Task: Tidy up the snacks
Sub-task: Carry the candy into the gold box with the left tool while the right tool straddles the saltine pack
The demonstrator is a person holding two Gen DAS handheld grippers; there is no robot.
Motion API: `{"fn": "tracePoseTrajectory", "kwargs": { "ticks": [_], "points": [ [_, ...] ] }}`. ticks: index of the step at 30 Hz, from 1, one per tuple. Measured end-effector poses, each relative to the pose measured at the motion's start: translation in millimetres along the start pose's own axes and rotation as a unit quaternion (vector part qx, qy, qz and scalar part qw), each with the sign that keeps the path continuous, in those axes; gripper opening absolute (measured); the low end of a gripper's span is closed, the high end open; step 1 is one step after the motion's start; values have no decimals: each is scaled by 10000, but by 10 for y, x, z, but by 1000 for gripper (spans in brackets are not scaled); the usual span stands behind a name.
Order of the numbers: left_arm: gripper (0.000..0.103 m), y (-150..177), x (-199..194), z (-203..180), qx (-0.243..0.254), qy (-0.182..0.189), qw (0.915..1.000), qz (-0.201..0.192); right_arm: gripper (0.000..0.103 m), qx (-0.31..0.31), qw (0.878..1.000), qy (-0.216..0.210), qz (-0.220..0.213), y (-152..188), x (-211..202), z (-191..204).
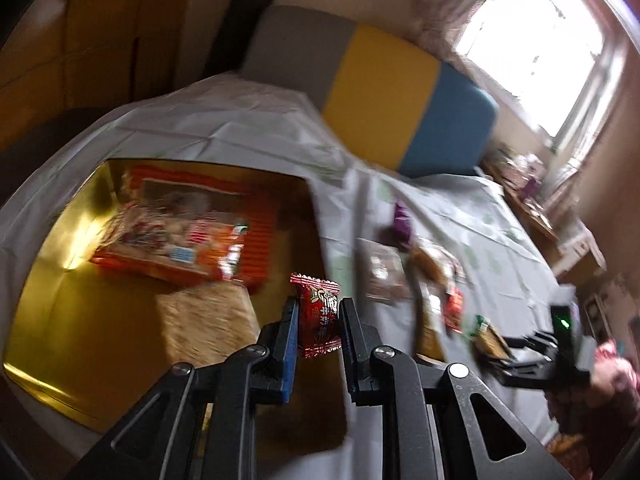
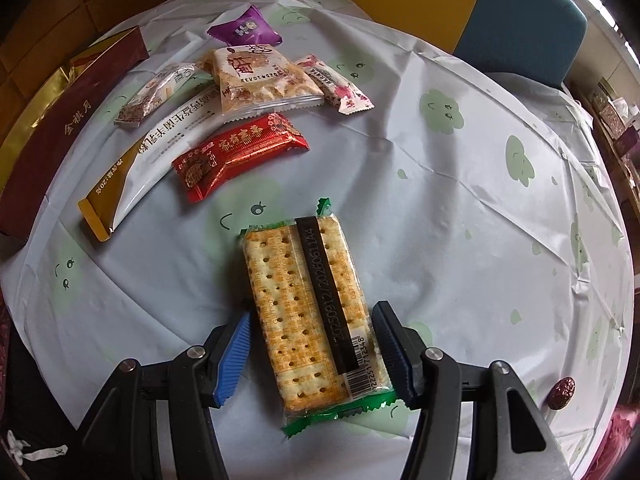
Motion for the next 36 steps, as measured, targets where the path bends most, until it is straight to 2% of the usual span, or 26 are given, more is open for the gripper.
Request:
{"fn": "tracePoseTrajectory", "kwargs": {
  "ticks": [6, 7, 9, 11, 16, 19, 24, 36],
  "points": [
    [20, -213, 194, 183, -133, -109, 9998, 86, 60, -79, 9999, 85, -31, 5, 0, 64],
    [22, -236, 225, 180, -130, -118, 9998, 90, 60, -86, 9999, 82, -31, 8, 2, 65],
    [34, -281, 335, 213, -204, -244, 9993, 197, 60, -89, 9999, 86, -33, 8, 2, 67],
    [36, -298, 387, 239, -239, -242, 9992, 219, 60, -82, 9999, 80, -31, 8, 3, 67],
    [36, -176, 379, 248, -249, -206, 9992, 238, 60, -86, 9999, 64, -29, 11, 5, 79],
    [36, -74, 331, 213, -131, -346, 9991, 195, 60, -95, 9999, 66, -29, 13, 0, 82],
    [36, 107, 241, 135, -25, -382, 9991, 165, 60, -119, 9999, 87, -44, 20, 2, 80],
    [37, 467, 14, -214, 509, -642, 9966, 45, 60, -180, 9995, 235, -97, 41, -18, 158]
  ]
}}
Point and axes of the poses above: each gripper's, at about its wrist camera, not at the fingertips, and x roughly the way its jaws point, z to its left, y to its underside, the point moved 4 cm from there along x, roughly the way its jaws point, and after that the axes turned 14 degrees about z, right-handed, at the moved point
